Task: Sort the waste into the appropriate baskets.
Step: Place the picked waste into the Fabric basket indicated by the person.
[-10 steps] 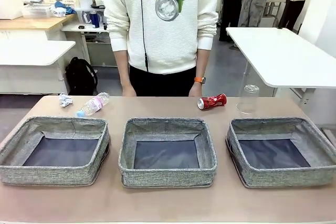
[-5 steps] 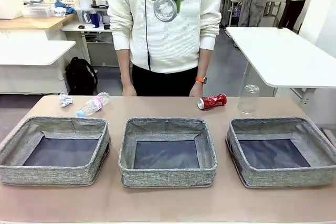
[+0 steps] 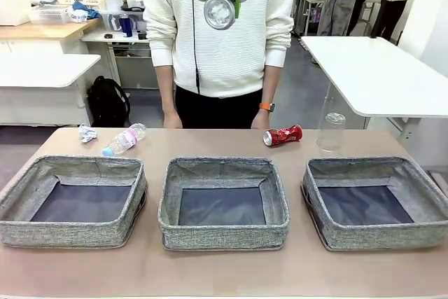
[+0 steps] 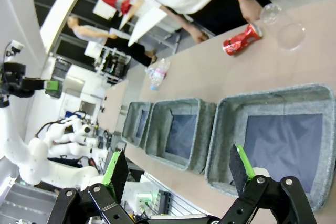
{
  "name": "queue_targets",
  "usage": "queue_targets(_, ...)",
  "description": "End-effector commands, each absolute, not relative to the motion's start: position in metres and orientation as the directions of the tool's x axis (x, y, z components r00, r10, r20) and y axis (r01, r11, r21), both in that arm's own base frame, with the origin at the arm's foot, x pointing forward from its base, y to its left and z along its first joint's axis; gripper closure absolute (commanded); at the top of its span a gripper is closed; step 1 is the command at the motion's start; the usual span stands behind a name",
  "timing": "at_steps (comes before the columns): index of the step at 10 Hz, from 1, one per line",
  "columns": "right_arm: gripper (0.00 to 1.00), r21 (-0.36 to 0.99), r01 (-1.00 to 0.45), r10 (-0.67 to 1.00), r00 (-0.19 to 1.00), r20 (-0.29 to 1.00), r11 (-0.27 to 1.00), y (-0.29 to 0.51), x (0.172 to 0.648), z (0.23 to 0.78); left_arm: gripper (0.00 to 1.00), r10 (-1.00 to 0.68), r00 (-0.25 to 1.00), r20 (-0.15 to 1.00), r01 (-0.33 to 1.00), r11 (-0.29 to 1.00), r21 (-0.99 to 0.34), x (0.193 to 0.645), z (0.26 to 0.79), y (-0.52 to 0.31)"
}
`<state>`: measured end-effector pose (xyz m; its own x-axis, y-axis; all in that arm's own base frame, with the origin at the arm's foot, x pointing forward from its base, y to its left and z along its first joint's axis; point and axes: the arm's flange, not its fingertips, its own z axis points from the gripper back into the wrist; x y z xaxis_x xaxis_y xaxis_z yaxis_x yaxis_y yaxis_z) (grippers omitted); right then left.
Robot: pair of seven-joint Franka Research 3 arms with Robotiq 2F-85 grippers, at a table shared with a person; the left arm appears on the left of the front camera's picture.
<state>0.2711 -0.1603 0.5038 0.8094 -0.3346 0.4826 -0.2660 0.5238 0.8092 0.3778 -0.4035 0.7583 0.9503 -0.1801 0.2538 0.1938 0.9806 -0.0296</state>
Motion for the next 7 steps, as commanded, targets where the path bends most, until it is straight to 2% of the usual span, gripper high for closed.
queue_targets(1,0.00,0.804,-0.297,-0.337,0.793,0.508,0.515,-0.1597,0.2742,0.5055,0.59,-0.172,0.950,0.259,0.190,0.981,-0.046,0.3734,0.7546,-0.3958)
queue_targets(7,0.00,0.804,-0.297,-0.337,0.793,0.508,0.515,-0.1597,0.2742,0.5055,0.59,-0.172,0.950,0.259,0.190,0.981,-0.046,0.3734,0.7546,-0.3958)
